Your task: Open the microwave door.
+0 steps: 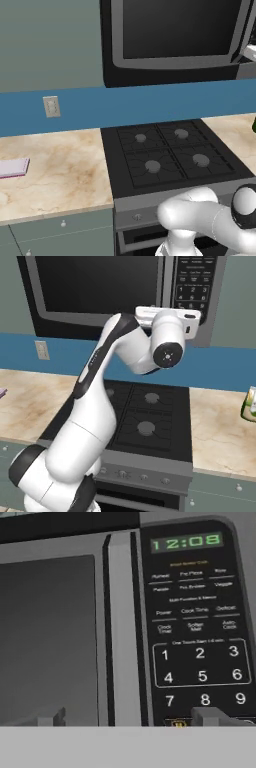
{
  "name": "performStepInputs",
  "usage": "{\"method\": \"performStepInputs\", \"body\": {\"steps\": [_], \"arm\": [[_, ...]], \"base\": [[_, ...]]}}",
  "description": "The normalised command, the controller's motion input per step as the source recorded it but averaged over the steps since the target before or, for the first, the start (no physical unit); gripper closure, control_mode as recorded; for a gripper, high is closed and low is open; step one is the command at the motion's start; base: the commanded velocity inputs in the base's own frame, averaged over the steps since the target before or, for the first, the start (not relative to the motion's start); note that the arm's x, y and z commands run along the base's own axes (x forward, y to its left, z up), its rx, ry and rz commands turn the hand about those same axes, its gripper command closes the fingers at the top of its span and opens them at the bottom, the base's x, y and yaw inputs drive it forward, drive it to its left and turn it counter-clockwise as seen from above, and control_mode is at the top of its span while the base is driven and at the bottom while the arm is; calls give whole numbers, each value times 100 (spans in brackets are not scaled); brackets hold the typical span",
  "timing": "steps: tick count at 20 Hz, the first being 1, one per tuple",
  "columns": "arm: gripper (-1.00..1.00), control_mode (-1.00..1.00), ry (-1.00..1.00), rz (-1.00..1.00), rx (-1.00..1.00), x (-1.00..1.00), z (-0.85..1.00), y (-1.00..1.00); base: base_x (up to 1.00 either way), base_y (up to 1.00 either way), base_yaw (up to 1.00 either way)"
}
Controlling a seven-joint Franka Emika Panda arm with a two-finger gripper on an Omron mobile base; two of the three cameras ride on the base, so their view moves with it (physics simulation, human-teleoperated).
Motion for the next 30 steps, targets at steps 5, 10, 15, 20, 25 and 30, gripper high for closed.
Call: {"method": "performStepInputs", "body": {"steps": [5, 10, 15, 20, 25, 30], "arm": [[-100, -100, 1, 0, 0, 66, 0, 0], [-100, -100, 7, 0, 0, 59, 0, 0], [-100, -100, 8, 0, 0, 53, 0, 0], [100, -100, 6, 0, 0, 44, 0, 0], [100, -100, 0, 0, 0, 1, 0, 0], [100, -100, -2, 0, 0, -15, 0, 0]], "base": [[0, 0, 0], [0, 0, 0], [0, 0, 0], [0, 0, 0], [0, 0, 0], [0, 0, 0]]}}
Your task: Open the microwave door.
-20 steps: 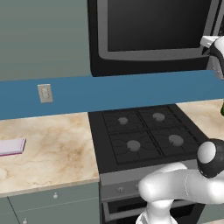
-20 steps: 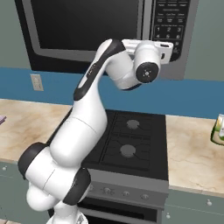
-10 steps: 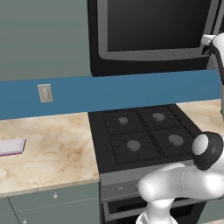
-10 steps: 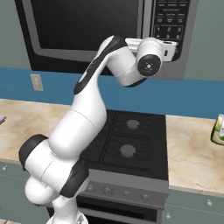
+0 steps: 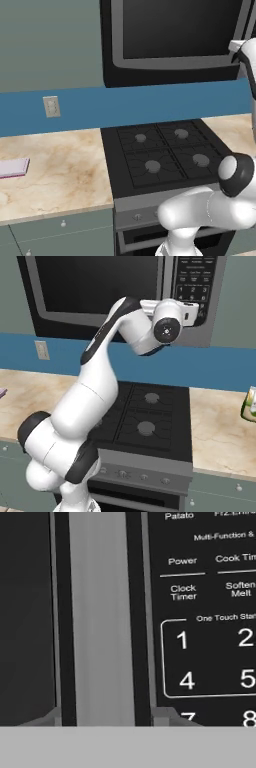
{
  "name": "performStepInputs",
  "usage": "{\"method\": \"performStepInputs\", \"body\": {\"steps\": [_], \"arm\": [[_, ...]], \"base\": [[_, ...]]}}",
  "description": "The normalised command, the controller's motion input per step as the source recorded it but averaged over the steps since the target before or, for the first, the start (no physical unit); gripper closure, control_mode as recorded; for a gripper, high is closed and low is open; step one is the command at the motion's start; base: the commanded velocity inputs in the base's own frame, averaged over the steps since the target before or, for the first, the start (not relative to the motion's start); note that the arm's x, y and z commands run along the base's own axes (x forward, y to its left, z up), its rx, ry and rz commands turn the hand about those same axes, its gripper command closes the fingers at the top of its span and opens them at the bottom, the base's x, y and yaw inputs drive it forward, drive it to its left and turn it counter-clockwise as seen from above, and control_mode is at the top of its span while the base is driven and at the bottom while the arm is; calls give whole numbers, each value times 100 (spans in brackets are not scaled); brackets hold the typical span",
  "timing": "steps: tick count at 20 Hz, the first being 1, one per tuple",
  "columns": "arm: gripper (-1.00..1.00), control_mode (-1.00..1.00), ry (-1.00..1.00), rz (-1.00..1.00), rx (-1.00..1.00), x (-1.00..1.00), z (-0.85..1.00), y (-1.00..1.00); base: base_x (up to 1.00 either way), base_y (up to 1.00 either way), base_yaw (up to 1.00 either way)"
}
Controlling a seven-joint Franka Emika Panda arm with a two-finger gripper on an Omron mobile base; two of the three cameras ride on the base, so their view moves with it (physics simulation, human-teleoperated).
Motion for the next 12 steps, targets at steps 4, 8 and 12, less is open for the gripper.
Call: {"method": "performStepInputs", "body": {"steps": [4, 8, 12], "arm": [[100, -100, -16, 0, 3, -94, 24, -1], [100, -100, -12, 0, 6, -100, 54, -1], [100, -100, -4, 0, 5, -100, 79, 0]], "base": [[0, 0, 0], [0, 0, 0], [0, 0, 0]]}}
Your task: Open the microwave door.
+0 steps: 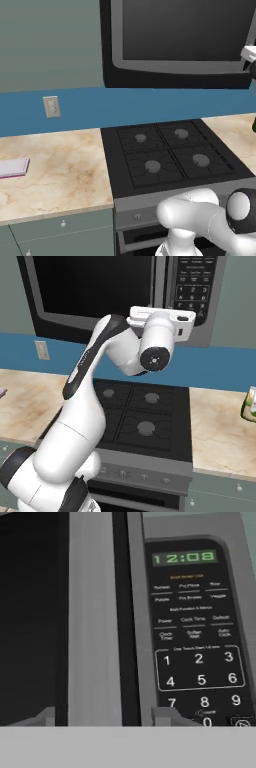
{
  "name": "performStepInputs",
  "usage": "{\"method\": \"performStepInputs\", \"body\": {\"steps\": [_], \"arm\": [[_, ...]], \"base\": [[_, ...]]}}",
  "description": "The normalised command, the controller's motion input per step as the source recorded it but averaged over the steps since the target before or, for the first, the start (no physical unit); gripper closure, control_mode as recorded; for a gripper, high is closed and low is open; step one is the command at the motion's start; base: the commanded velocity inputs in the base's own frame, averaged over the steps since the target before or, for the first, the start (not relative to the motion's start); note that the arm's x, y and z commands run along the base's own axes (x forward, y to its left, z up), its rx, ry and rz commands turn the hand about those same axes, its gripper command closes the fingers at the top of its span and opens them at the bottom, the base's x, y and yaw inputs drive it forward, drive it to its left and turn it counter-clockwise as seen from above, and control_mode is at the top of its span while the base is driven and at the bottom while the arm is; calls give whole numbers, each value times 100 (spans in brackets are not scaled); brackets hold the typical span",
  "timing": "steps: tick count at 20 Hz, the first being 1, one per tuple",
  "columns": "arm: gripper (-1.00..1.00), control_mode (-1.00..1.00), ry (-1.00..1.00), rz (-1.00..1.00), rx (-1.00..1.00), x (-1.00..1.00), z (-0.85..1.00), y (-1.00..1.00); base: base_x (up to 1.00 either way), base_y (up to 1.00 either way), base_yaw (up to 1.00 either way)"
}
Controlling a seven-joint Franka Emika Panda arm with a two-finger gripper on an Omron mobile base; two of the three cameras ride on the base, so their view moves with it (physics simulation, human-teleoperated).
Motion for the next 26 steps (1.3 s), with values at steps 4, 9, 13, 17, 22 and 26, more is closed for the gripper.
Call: {"method": "performStepInputs", "body": {"steps": [4, 9, 13, 17, 22, 26], "arm": [[100, -100, 0, 0, 0, -100, 96, 0], [100, -100, 0, 0, 0, -100, 98, 0], [100, -100, 0, 0, -2, -100, 53, 0], [100, -100, -6, 0, -4, -100, 23, 0], [100, -100, -1, 0, -4, -100, 50, 13], [-100, -100, 0, 1, -14, -100, 30, 38]], "base": [[0, 0, 0], [0, 0, 0], [0, 0, 0], [0, 0, 0], [0, 0, 0], [0, 0, 0]]}}
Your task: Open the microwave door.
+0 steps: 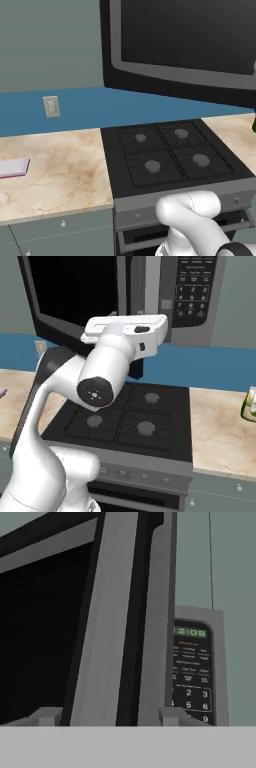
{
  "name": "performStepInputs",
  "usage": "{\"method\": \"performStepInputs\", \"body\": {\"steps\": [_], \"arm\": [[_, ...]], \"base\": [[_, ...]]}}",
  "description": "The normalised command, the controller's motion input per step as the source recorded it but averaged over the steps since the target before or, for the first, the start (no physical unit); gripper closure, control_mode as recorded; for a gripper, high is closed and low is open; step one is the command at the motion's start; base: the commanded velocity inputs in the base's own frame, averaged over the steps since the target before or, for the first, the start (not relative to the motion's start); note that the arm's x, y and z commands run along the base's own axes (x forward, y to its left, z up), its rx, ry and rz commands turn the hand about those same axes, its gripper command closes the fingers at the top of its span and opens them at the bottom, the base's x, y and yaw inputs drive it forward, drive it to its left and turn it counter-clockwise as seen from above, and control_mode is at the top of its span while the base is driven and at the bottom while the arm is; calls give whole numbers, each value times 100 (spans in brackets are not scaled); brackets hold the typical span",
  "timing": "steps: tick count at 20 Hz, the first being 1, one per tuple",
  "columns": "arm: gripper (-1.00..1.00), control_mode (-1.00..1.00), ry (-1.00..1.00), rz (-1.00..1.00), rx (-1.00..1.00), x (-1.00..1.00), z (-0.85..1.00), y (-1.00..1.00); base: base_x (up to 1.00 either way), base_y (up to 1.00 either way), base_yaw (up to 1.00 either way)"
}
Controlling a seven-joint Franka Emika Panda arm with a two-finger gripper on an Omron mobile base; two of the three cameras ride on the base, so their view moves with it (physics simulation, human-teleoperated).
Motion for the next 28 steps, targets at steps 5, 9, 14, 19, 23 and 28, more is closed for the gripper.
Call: {"method": "performStepInputs", "body": {"steps": [5, 9, 14, 19, 23, 28], "arm": [[-100, -100, -1, 12, -20, -100, -25, 12], [-100, -100, 0, 15, -15, -100, -17, 5], [-100, -100, 0, 12, -12, -100, 8, 74], [-100, -100, 0, 14, -12, -100, 0, 52], [-100, -100, 5, 10, -11, -100, -6, 24], [-100, -100, 40, 0, 3, -56, 2, -75]], "base": [[0, 0, 0], [0, 0, 0], [0, 0, 0], [0, 0, 0], [0, 0, 0], [0, 0, 0]]}}
